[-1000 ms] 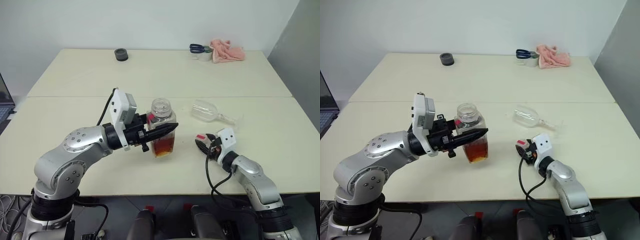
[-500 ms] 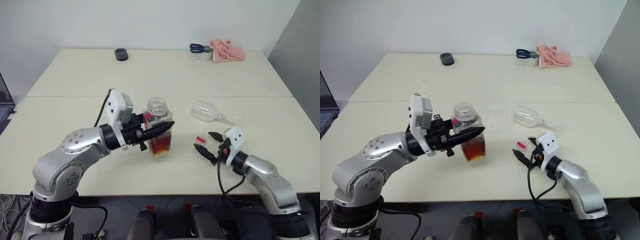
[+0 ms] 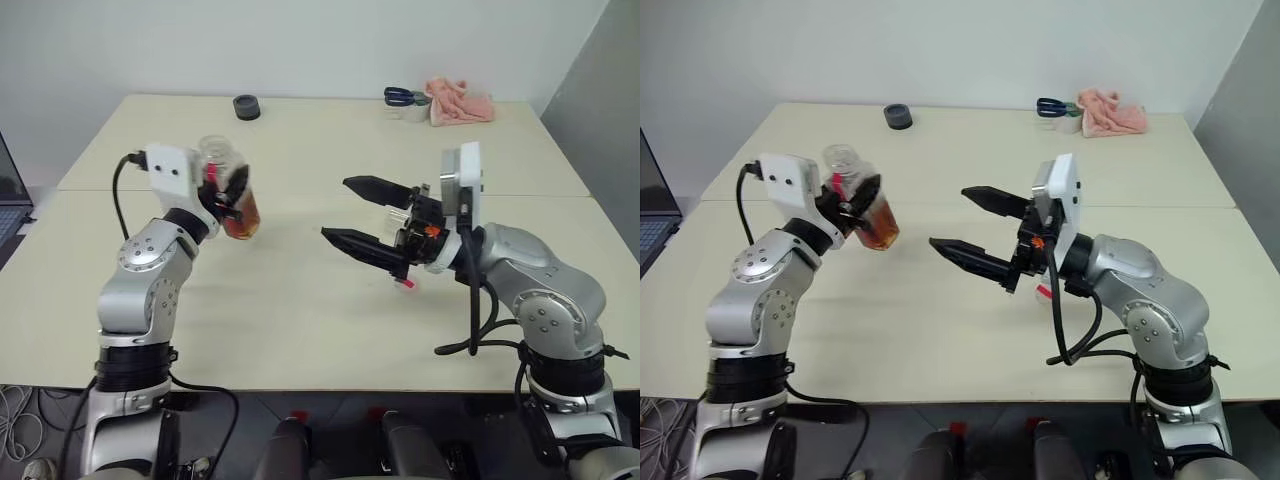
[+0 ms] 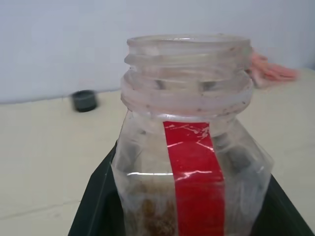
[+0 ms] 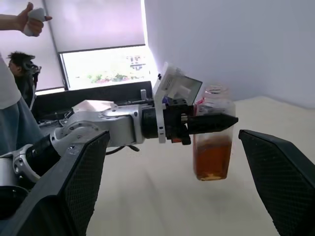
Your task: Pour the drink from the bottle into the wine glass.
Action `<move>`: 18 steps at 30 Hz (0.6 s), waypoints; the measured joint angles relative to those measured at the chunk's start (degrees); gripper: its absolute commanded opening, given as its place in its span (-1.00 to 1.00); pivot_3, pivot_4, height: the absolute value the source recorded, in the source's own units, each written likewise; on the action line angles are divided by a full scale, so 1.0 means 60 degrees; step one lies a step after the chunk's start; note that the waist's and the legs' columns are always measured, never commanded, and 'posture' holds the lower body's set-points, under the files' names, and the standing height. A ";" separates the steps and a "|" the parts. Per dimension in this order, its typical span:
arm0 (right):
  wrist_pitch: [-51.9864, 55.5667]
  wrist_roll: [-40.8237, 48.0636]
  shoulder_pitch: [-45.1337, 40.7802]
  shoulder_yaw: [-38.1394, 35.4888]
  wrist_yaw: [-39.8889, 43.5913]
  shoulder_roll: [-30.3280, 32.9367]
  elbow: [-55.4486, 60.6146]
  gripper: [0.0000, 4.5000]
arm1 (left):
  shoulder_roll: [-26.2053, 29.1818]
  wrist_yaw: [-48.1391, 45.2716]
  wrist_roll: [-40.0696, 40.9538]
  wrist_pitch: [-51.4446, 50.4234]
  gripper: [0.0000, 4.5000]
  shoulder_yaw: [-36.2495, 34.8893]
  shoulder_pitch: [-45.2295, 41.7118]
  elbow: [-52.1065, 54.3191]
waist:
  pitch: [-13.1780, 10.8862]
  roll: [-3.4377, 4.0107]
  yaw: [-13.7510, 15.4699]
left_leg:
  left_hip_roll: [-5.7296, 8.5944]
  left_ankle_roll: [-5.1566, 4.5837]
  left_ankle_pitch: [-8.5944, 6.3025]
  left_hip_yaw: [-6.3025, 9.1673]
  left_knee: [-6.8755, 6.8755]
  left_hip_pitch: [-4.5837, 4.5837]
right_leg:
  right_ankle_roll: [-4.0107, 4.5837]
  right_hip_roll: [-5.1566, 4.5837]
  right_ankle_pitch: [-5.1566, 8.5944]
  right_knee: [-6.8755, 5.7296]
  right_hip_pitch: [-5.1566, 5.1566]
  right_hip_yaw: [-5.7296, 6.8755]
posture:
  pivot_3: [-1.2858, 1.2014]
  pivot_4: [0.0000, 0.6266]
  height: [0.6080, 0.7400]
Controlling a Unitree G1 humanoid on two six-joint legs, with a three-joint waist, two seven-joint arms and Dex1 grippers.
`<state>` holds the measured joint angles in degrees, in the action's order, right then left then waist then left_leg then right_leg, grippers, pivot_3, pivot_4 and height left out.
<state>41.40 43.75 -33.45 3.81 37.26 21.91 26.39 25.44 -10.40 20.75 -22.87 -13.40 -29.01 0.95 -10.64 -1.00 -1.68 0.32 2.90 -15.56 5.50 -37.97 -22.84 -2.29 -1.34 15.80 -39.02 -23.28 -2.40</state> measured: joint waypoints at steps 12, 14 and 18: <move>-0.0340 -0.0630 0.0001 0.0167 -0.0026 -0.0308 -0.0666 0.99 | -0.0426 -0.0516 -0.0595 0.2529 -0.19 -0.0630 0.0425 -0.2165 | 0.0000 0.0000 -0.0004 | -0.0001 0.0001 0.0001 0.0005 -0.0002 -0.0003 | 0.0000 0.0004 -0.0001 -0.0013 -0.0005 0.0016 | 0.03 -0.52 1.00; -0.0300 -0.0621 0.0001 0.0167 -0.0143 -0.0395 -0.0629 0.99 | -0.0403 -0.0713 -0.0685 0.2920 -0.19 -0.0630 0.0415 -0.2466 | 0.0000 0.0000 -0.0005 | -0.0001 0.0000 0.0001 0.0004 -0.0002 -0.0001 | 0.0001 0.0004 -0.0002 -0.0016 -0.0004 0.0015 | 0.03 -0.52 1.00; -0.0188 -0.0590 0.0007 0.0167 -0.0375 -0.0572 -0.0436 0.99 | -0.0341 -0.0921 -0.0903 0.3464 -0.19 -0.0618 0.0398 -0.2989 | 0.0001 -0.0001 -0.0009 | 0.0000 0.0000 0.0001 0.0007 -0.0002 0.0000 | 0.0003 0.0004 -0.0004 -0.0015 -0.0002 0.0015 | 0.03 -0.52 1.00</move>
<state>40.27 40.21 -33.41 4.81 35.01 18.48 23.78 23.39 -15.92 15.33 -2.09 -17.11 -26.62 -16.98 -10.64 -1.00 -1.73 0.32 2.90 -15.55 5.54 -37.98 -22.84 -2.27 -1.31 15.78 -39.11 -23.29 -2.31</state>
